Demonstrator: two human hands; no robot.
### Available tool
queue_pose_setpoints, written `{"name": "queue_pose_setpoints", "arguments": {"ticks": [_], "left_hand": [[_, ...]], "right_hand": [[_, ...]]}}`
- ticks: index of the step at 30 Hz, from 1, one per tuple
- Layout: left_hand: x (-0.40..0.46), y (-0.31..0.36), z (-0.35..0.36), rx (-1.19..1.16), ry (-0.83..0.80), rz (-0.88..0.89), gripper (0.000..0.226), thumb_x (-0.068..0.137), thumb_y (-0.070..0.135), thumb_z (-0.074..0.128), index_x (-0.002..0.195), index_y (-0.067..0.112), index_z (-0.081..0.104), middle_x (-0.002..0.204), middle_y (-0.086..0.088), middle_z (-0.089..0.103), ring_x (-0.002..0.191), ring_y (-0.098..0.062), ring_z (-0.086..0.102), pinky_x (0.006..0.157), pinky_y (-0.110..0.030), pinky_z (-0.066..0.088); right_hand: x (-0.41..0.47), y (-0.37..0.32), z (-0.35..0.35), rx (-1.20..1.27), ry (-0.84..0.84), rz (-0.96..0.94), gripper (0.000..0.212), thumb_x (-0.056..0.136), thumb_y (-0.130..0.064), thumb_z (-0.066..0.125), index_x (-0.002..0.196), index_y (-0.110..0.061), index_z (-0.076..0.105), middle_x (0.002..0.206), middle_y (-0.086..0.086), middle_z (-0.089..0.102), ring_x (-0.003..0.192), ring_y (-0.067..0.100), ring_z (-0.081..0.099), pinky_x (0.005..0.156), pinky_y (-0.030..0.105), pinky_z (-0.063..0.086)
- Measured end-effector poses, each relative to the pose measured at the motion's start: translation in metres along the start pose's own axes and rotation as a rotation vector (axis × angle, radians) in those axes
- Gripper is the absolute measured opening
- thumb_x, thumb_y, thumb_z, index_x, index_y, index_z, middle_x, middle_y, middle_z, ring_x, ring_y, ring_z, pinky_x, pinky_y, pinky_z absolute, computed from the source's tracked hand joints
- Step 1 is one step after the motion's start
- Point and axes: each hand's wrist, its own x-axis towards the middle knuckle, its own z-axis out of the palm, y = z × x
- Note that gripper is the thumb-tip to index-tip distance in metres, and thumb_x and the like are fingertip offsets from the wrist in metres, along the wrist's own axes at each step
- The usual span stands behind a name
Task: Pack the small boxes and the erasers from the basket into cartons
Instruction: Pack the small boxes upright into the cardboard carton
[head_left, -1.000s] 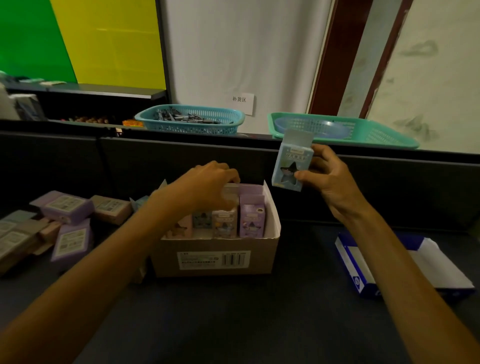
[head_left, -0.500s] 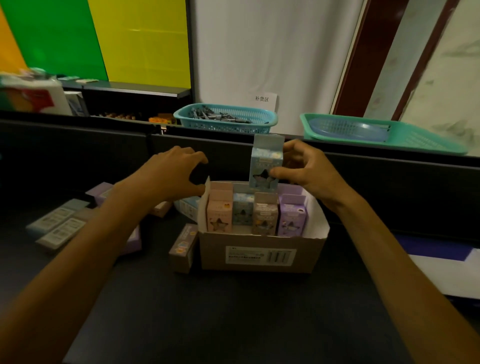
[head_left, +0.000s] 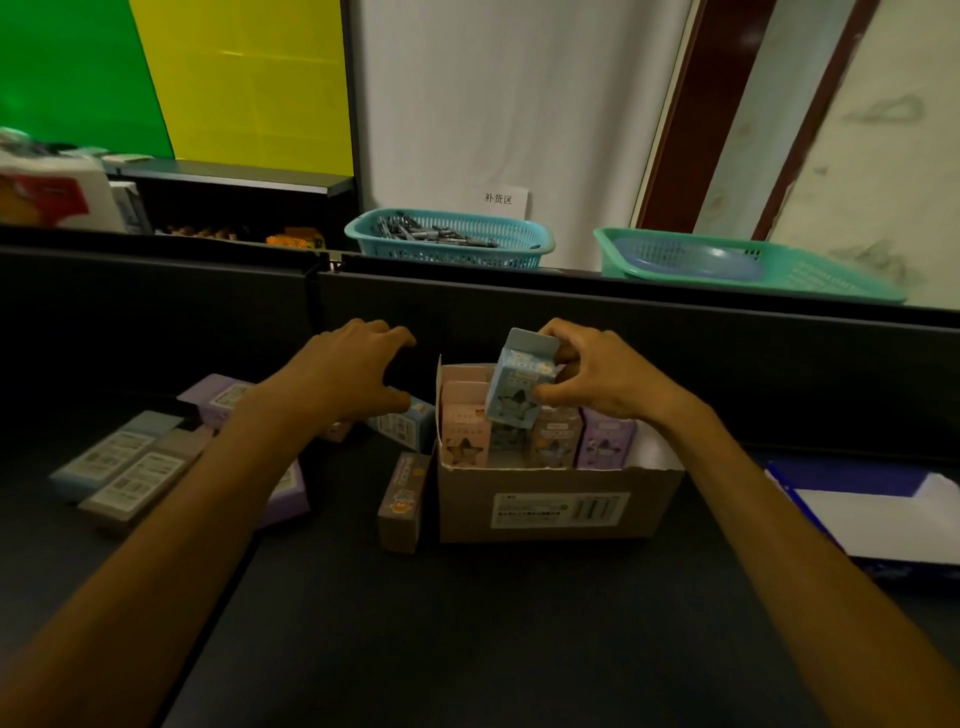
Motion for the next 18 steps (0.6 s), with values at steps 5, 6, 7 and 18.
{"name": "queue_pose_setpoints", "arguments": {"ticks": [5, 6, 7, 18], "left_hand": [[0.000, -0.003, 0.002, -0.002, -0.004, 0.001, 0.074, 0.081, 0.042, 0.065, 0.142, 0.029, 0.026, 0.140, -0.001, 0.039, 0.129, -0.021, 0.036, 0.096, -0.040, 0.040], [0.001, -0.002, 0.003, -0.003, -0.001, 0.005, 0.073, 0.081, 0.042, 0.065, 0.142, 0.029, 0.026, 0.140, -0.001, 0.039, 0.128, -0.021, 0.036, 0.096, -0.040, 0.040], [0.001, -0.002, 0.003, -0.007, 0.001, 0.012, 0.073, 0.081, 0.043, 0.065, 0.142, 0.029, 0.026, 0.140, -0.001, 0.039, 0.128, -0.021, 0.037, 0.095, -0.040, 0.041], [0.006, 0.002, 0.005, -0.030, 0.002, 0.016, 0.072, 0.082, 0.043, 0.063, 0.142, 0.030, 0.026, 0.140, -0.001, 0.039, 0.128, -0.021, 0.037, 0.096, -0.041, 0.040]], "right_hand": [[0.007, -0.007, -0.003, -0.094, -0.024, -0.002, 0.043, 0.077, -0.015, 0.076, 0.113, -0.019, 0.054, 0.114, 0.004, 0.065, 0.098, 0.012, 0.064, 0.081, 0.031, 0.057], [0.008, -0.009, -0.004, -0.108, -0.025, -0.003, 0.042, 0.077, -0.015, 0.076, 0.112, -0.020, 0.054, 0.113, 0.003, 0.065, 0.097, 0.012, 0.064, 0.081, 0.031, 0.057], [0.009, -0.010, -0.005, -0.115, -0.026, -0.005, 0.042, 0.076, -0.016, 0.077, 0.111, -0.021, 0.054, 0.112, 0.003, 0.066, 0.096, 0.012, 0.064, 0.080, 0.031, 0.057], [0.015, -0.016, -0.003, -0.199, -0.074, -0.031, 0.043, 0.075, -0.017, 0.077, 0.111, -0.020, 0.054, 0.111, 0.000, 0.064, 0.095, 0.010, 0.062, 0.080, 0.027, 0.055]]}}
